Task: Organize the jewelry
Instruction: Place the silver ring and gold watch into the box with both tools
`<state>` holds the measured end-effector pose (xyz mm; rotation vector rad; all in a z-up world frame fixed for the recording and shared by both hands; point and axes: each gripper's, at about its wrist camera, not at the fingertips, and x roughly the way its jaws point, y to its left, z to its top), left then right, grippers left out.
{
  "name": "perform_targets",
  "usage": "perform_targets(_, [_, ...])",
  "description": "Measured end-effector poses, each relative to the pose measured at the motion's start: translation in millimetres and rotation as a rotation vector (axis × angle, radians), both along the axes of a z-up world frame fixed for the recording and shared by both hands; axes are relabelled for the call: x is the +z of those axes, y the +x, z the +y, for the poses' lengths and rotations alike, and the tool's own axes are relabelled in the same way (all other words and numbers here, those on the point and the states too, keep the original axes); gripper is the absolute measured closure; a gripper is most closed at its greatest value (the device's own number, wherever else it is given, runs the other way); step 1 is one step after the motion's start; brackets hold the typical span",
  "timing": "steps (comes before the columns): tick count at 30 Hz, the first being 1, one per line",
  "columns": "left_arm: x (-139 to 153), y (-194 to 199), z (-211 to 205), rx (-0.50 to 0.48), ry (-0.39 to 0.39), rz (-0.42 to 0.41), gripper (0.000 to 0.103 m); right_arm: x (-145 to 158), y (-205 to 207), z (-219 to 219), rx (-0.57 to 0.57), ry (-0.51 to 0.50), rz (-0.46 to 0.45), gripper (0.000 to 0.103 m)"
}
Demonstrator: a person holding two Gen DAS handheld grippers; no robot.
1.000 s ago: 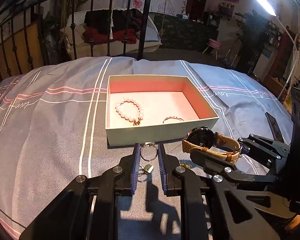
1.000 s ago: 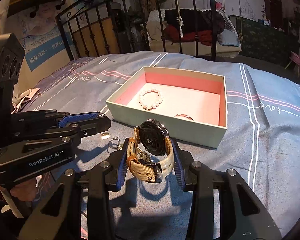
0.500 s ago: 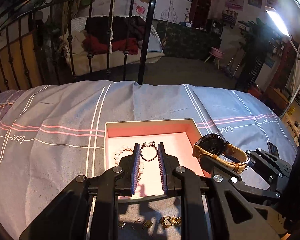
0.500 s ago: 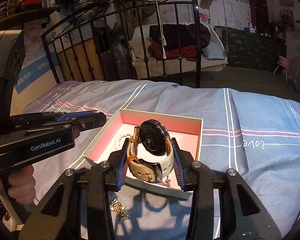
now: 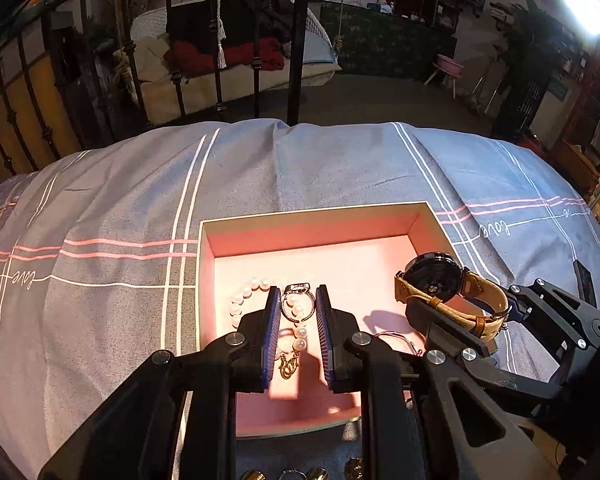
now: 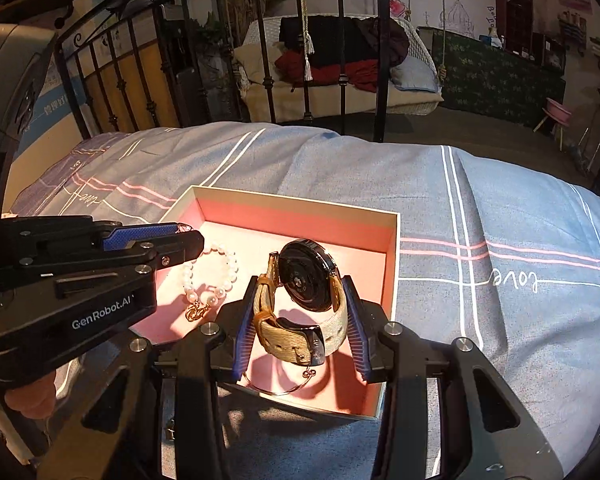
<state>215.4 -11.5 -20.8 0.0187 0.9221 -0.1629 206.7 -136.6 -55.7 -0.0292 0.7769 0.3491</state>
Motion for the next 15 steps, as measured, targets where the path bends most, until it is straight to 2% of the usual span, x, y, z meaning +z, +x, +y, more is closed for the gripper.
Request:
perform_targets(8, [-9.7,3.0,-0.4,0.009,0.019,0.026,0.086,-11.2,1.9,4.3,0.013,-0.031,0.023,0.063])
perform_targets(11, [-10.2,1.6,0.9,0.004,0.012,0.032,0.084,-14.2,-1.0,7.0,0.025,-0.046,0.023,0.058])
perform_targets(13, [-8.2,-1.3,4.6,0.000,-0.011,0.028,0.069,-13.1,-6.3,8.3,0.024,-0.059,0.002,0.046])
perform_targets(14, [-6.4,-3.2,7.3,0.003,-0.019,0.018,0.056,-10.7,-10.0,8.5,0.018,-0.070,-0.018,0.039])
perform_targets(15, [-4.0,-6.6,9.0,0.005,-0.023,0.004,0.055,-7.7,-13.7,7.6,0.012,-0.074,-0.037,0.038])
